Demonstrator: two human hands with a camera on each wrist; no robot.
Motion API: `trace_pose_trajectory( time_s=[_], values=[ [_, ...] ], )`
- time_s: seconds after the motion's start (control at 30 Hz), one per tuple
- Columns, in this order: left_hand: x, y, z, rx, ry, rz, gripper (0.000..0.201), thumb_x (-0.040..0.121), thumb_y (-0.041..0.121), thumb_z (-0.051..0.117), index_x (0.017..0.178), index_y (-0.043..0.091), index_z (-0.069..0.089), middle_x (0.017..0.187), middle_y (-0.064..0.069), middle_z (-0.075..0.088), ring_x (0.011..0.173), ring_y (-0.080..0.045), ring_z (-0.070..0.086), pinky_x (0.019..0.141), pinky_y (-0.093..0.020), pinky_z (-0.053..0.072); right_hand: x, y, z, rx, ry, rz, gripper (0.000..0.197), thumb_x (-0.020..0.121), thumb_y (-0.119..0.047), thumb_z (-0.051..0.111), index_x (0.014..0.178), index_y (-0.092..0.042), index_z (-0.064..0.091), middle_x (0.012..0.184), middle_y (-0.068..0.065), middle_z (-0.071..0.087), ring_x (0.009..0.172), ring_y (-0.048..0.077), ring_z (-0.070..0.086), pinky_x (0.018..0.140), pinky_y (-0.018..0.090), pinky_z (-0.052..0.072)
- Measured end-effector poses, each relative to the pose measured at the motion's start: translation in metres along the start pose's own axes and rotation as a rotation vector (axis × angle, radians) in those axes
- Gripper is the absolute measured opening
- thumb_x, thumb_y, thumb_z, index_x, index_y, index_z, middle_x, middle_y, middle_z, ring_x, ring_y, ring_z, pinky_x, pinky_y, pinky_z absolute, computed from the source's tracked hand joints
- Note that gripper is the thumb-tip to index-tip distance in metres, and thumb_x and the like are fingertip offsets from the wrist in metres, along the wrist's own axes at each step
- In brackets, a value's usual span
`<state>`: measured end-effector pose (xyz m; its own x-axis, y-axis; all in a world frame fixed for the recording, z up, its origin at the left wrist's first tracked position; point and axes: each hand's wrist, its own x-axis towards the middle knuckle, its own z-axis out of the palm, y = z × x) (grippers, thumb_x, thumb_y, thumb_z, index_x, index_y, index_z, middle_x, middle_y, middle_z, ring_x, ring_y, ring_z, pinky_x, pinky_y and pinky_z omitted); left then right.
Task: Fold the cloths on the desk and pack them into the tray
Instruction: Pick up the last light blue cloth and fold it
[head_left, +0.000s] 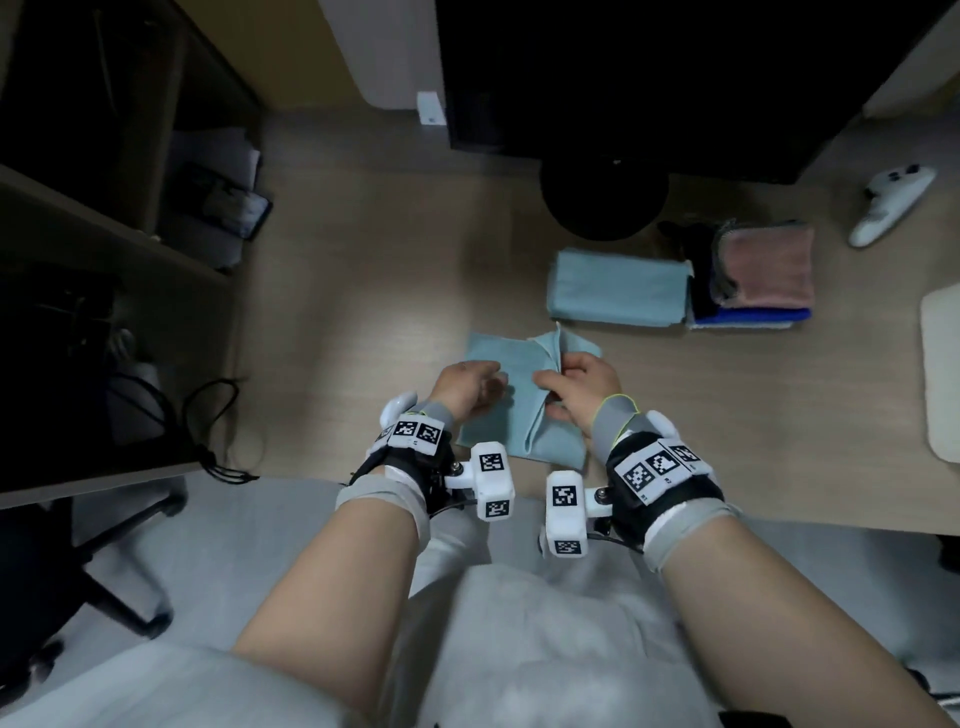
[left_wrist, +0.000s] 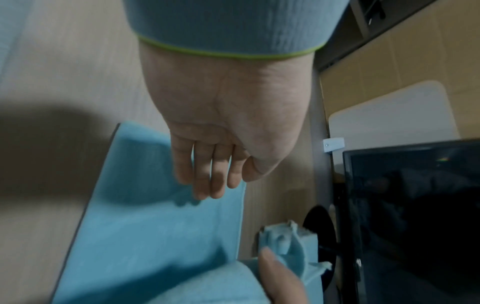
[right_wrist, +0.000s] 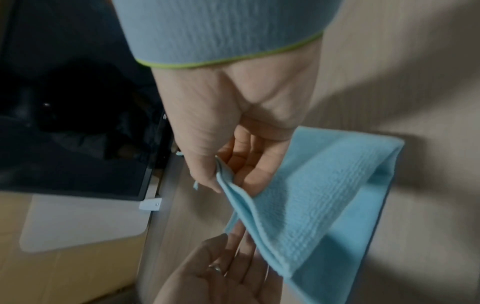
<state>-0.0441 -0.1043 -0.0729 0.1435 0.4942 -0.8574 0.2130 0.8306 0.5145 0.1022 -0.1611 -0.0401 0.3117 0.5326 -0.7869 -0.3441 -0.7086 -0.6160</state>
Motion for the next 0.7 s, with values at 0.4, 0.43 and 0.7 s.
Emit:
trace_pose_trajectory(
  time_s=[0.4,0.43,0.7],
  values=[
    [0.036,0.025,-0.071,0.095,-0.257,-0.027,0.025,0.081,0.025,0.062,0.102,0.012,0.065,0.097,-0.014,0.066,0.090,-0.025,0.061,0.086,-0.033,0.048,0.044,0.022,0.116,-0.269,0.138,0.118,0.018,0.079,-0.010,0.071,0.087,-0.014,0.055,0.065,0.008,0.062,0.050,0.016,0.057,0.061,0.034,0.060],
    [0.039,0.027,-0.072,0.102,-0.273,0.001,0.028,0.084,0.022,0.061,0.110,0.013,0.062,0.095,-0.011,0.064,0.086,-0.022,0.060,0.081,-0.029,0.048,0.043,0.023,0.118,-0.265,0.110,0.127,0.018,0.078,-0.009,0.069,0.085,-0.016,0.055,0.065,0.007,0.061,0.050,0.016,0.055,0.057,0.031,0.056],
    [0.053,0.028,-0.075,0.353,-0.216,0.046,0.041,0.087,0.004,0.054,0.124,0.019,0.056,0.115,-0.009,0.067,0.103,-0.030,0.066,0.090,-0.044,0.055,0.045,0.025,0.100,-0.223,0.149,0.173,0.022,0.083,-0.004,0.056,0.099,-0.017,0.064,0.070,0.005,0.057,0.048,0.015,0.048,0.040,0.018,0.038]
  ],
)
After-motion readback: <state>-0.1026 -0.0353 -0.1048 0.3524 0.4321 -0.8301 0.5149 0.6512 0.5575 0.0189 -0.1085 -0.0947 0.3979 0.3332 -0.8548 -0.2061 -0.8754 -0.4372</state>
